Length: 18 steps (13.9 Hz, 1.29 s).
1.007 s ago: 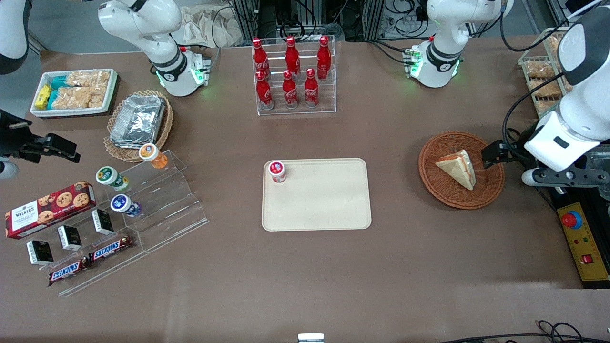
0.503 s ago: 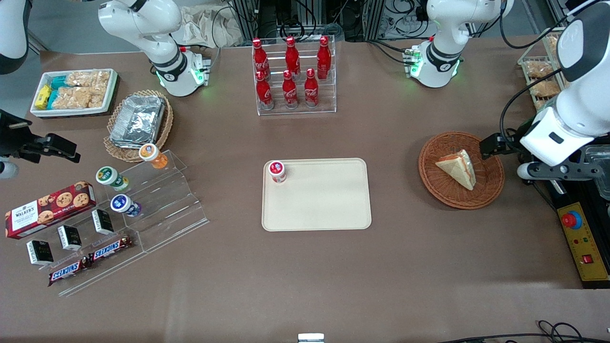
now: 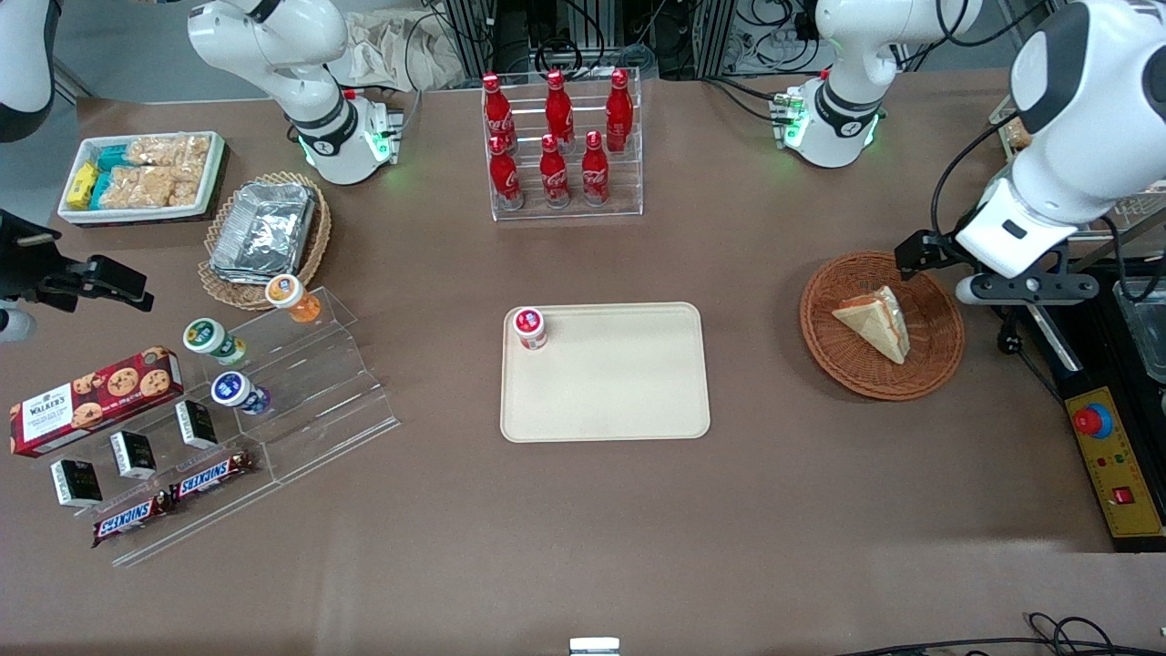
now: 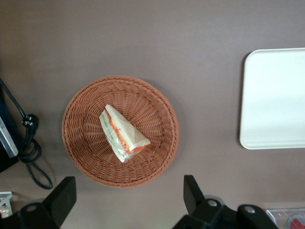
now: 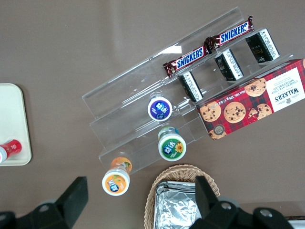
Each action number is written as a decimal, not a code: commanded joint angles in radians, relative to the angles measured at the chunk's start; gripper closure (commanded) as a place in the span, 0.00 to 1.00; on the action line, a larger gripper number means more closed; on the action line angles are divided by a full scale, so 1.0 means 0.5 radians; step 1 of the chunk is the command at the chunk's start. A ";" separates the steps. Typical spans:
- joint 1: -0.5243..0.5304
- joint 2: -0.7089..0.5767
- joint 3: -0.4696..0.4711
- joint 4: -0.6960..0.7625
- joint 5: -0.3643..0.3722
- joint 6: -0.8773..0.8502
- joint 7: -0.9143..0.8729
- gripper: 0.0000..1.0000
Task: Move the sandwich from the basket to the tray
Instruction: 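Move the open left gripper over the wrapped sandwich in the basket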
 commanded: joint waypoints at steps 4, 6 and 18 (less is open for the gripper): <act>0.151 -0.213 0.004 -0.445 -0.074 0.250 -0.144 0.00; 0.191 -0.200 0.004 -0.488 -0.120 0.305 -0.303 0.00; 0.185 0.216 0.001 -0.780 -0.133 0.998 -1.279 0.00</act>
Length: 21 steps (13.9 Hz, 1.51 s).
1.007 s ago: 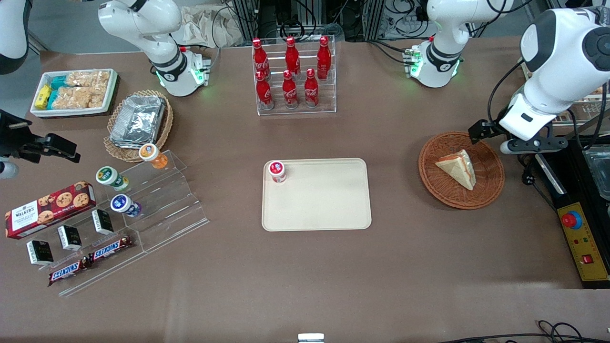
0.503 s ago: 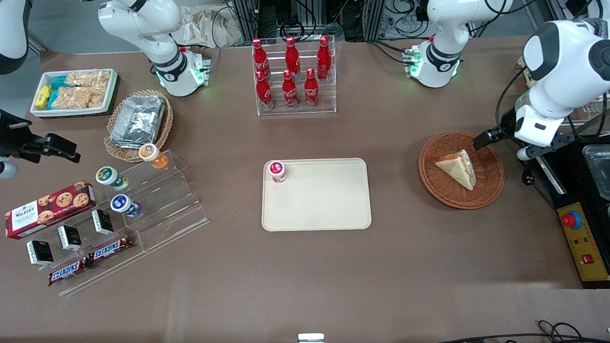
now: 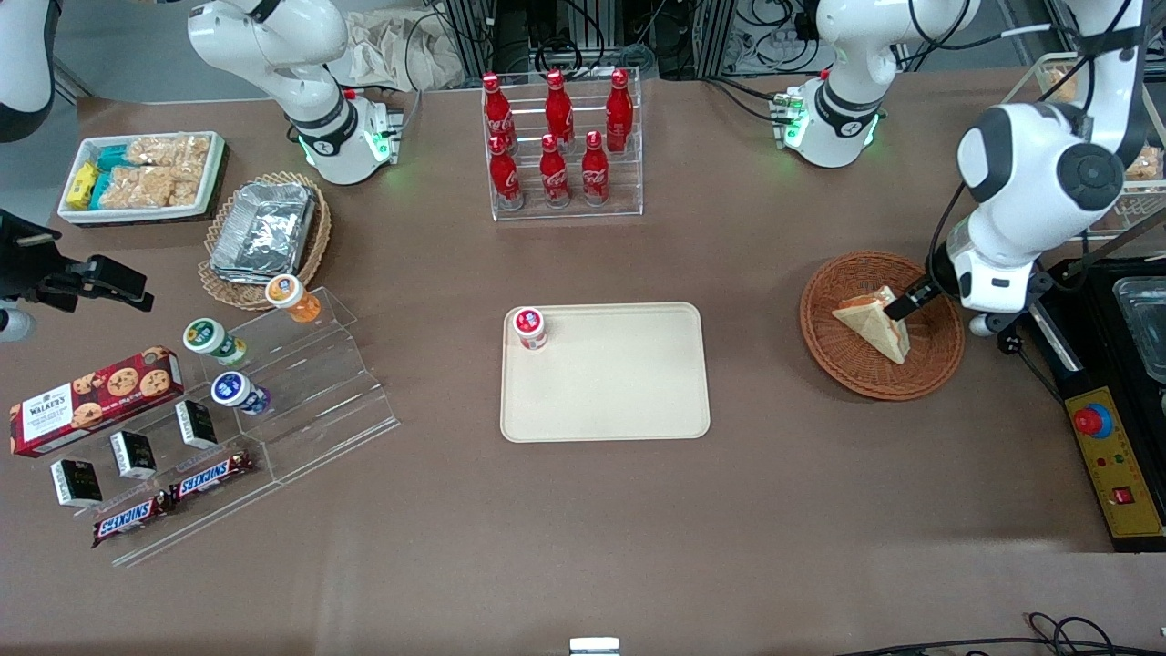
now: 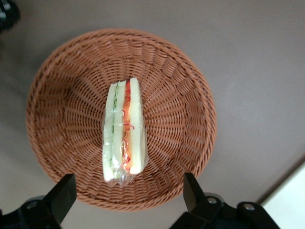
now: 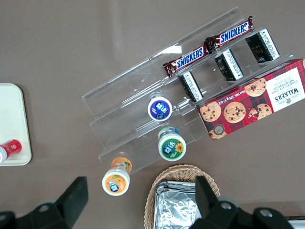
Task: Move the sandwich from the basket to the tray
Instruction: 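Lower the left gripper and close it on the sandwich's edge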
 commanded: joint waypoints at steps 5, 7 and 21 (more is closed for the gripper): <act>-0.003 0.294 -0.012 -0.021 -0.011 0.202 -0.323 0.00; -0.009 0.393 -0.012 -0.018 -0.004 0.233 -0.391 0.00; -0.012 0.037 -0.028 0.150 0.054 -0.030 -0.152 0.00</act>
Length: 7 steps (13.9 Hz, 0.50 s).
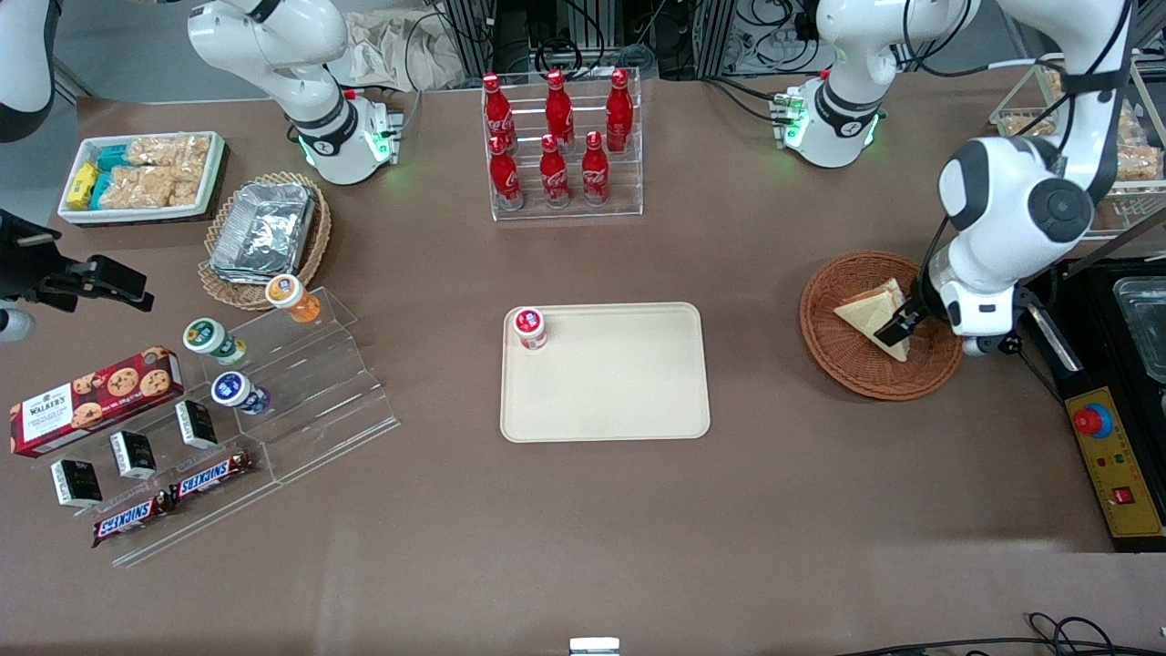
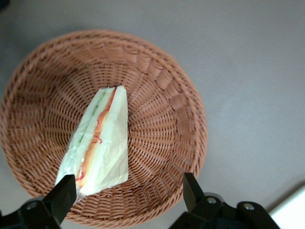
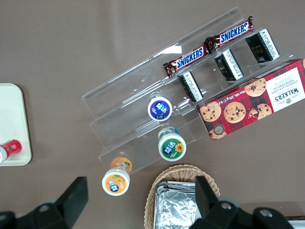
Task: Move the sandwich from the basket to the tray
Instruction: 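Lower the left gripper and close it on the sandwich's edge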
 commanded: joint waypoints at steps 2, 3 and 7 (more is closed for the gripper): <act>0.002 -0.021 0.002 0.098 0.029 -0.178 0.042 0.00; 0.011 -0.006 0.005 0.086 0.017 -0.181 0.030 0.00; 0.021 0.203 0.014 0.040 -0.002 -0.111 0.017 0.00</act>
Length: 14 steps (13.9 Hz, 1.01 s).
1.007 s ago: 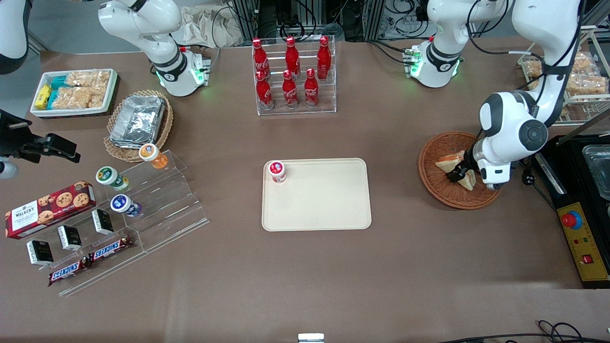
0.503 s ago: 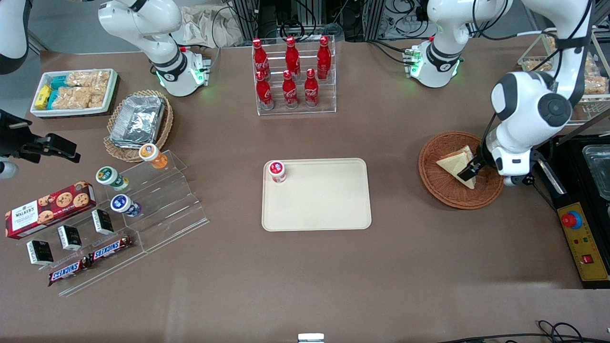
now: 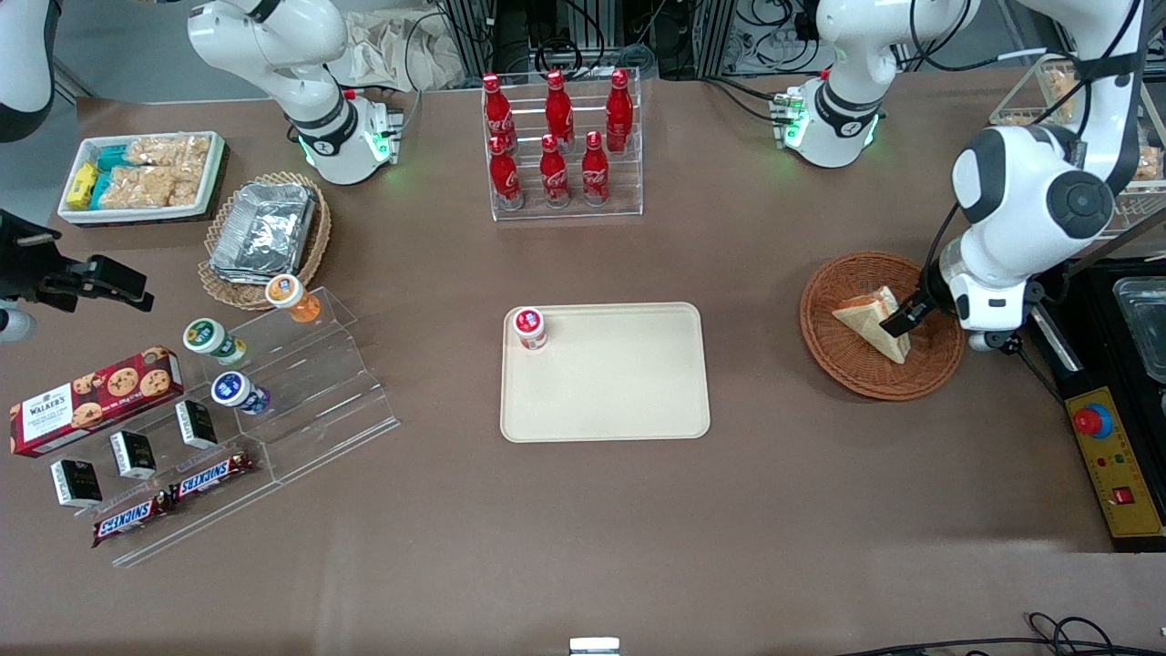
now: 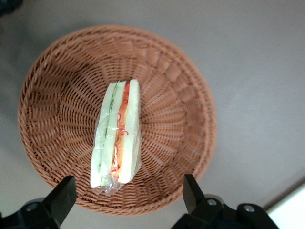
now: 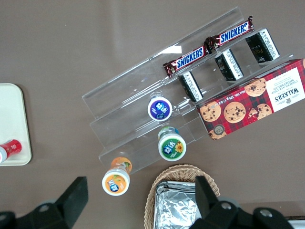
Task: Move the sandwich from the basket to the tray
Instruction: 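Lower the left gripper and close it on the sandwich's edge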
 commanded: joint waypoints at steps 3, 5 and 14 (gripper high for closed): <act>0.047 0.267 0.002 -0.053 -0.005 0.210 -0.026 0.00; 0.065 0.347 0.002 -0.056 -0.005 0.256 -0.026 0.00; 0.074 0.372 -0.004 -0.013 -0.005 0.266 -0.148 0.84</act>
